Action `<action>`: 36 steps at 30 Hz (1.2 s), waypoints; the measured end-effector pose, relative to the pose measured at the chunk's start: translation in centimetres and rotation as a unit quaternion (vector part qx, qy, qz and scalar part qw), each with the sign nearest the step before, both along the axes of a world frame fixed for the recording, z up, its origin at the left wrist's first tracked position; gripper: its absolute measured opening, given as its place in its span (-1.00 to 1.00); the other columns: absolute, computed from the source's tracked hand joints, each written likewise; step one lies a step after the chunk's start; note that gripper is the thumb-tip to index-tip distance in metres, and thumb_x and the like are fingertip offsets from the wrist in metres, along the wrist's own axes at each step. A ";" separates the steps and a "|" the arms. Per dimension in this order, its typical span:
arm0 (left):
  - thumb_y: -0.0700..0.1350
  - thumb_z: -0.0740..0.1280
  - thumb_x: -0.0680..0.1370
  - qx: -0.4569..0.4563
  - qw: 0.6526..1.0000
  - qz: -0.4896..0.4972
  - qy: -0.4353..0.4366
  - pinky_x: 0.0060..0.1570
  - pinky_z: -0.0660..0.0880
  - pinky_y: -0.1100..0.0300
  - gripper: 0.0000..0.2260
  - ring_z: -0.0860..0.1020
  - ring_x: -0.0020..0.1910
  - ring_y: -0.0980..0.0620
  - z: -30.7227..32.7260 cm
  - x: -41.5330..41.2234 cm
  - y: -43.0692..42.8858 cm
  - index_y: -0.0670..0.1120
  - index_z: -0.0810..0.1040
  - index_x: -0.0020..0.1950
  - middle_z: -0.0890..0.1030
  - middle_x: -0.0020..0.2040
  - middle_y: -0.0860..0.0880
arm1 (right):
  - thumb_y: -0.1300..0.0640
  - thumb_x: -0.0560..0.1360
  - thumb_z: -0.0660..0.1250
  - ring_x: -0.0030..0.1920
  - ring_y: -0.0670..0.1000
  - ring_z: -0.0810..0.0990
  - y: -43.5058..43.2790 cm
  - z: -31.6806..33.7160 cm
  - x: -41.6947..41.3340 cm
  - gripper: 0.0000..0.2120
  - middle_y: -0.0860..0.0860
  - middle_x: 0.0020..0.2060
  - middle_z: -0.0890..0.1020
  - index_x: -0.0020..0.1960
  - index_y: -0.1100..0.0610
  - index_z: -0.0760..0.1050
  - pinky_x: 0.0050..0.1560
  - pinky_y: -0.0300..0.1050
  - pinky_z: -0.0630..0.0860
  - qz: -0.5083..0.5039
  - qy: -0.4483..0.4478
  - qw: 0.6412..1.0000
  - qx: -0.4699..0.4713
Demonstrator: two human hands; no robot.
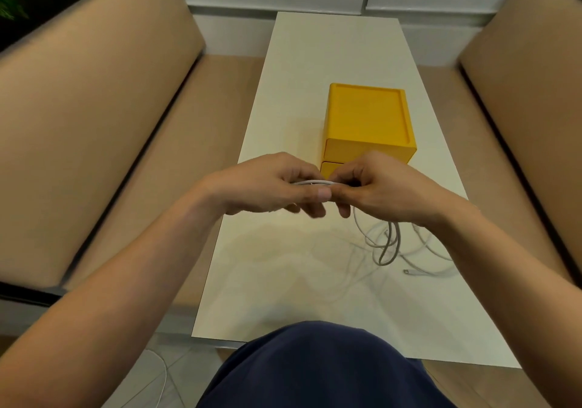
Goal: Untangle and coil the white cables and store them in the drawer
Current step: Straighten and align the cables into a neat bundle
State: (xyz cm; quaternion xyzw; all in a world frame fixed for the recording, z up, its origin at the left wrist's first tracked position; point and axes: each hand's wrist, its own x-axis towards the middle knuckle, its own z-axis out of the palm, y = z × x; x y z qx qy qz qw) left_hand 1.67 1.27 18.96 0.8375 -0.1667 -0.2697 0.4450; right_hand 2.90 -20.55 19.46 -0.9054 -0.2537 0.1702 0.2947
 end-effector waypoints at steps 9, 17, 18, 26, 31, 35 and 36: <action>-0.05 0.23 0.71 -0.023 0.997 -0.038 0.060 -0.15 0.57 0.20 -0.73 0.66 -0.23 -0.05 0.0 0.4 1.6 -0.18 0.64 0.04 0.62 -0.25 -0.10 | -0.11 0.62 0.31 -0.17 -0.11 0.65 -2.6 1.2 0.3 -0.79 -0.13 -0.20 0.73 -0.01 -0.04 0.68 -0.03 0.00 0.56 0.052 0.070 0.996 -0.027; -0.09 0.17 0.74 0.004 0.991 -0.118 0.056 0.01 0.53 0.01 -0.77 0.59 -0.21 -0.05 0.0 0.7 2.5 -0.09 0.57 0.28 0.59 -0.28 -0.10 | -0.07 0.70 0.17 -0.30 -0.15 0.47 -1.6 0.7 0.2 -0.82 -0.20 -0.30 0.58 0.00 -0.10 0.51 -0.29 -0.26 0.36 0.066 0.004 0.997 -0.046; -0.10 0.17 0.74 0.003 0.991 -0.120 0.058 0.03 0.55 -0.07 -0.77 0.54 -0.26 -0.03 0.0 0.7 2.5 -0.11 0.58 0.27 0.53 -0.31 -0.07 | -0.06 0.70 0.17 -0.31 -0.14 0.45 -1.6 0.9 0.3 -0.78 -0.25 -0.32 0.57 -0.05 -0.10 0.53 -0.30 -0.23 0.34 0.066 0.004 0.997 -0.047; -0.05 0.18 0.73 -0.008 0.995 -0.090 0.048 -0.25 0.41 0.19 -0.74 0.29 -0.35 0.06 0.6 0.5 3.3 -0.12 0.64 0.13 0.30 -0.32 0.00 | -0.06 0.67 0.25 -0.40 -0.10 0.43 -1.8 0.9 0.5 -0.79 -0.17 -0.30 0.65 -0.01 -0.06 0.63 -0.37 -0.21 0.32 0.087 0.000 0.996 -0.023; 0.15 0.16 0.68 0.026 0.993 -0.103 0.057 -0.12 0.43 0.06 -0.61 0.37 -0.30 0.01 0.8 0.5 3.1 -0.12 0.62 0.09 0.38 -0.30 -0.05 | -0.04 0.67 0.26 -0.36 -0.05 0.45 -1.6 1.3 0.7 -0.81 -0.08 -0.36 0.57 -0.04 -0.04 0.60 -0.37 -0.13 0.33 0.093 -0.057 0.994 -0.010; 0.12 0.16 0.70 0.031 0.989 -0.134 0.048 -0.12 0.47 0.05 -0.70 0.57 -0.26 0.02 1.2 0.9 1.9 -0.02 0.56 0.24 0.61 -0.22 -0.11 | 0.02 0.67 0.27 -0.33 -0.13 0.46 -1.2 2.6 1.3 -0.81 -0.28 -0.36 0.53 -0.08 -0.01 0.58 -0.36 -0.26 0.30 0.116 -0.072 0.990 -0.047; 0.04 0.17 0.71 0.005 0.989 -0.135 0.052 -0.09 0.48 0.13 -0.74 0.63 -0.17 0.04 1.0 1.1 1.6 -0.06 0.55 0.25 0.66 -0.13 -0.12 | 0.03 0.67 0.27 -0.31 -0.15 0.47 -1.1 2.9 1.4 -0.81 -0.31 -0.35 0.53 -0.10 -0.02 0.56 -0.34 -0.28 0.31 0.124 -0.076 0.988 -0.059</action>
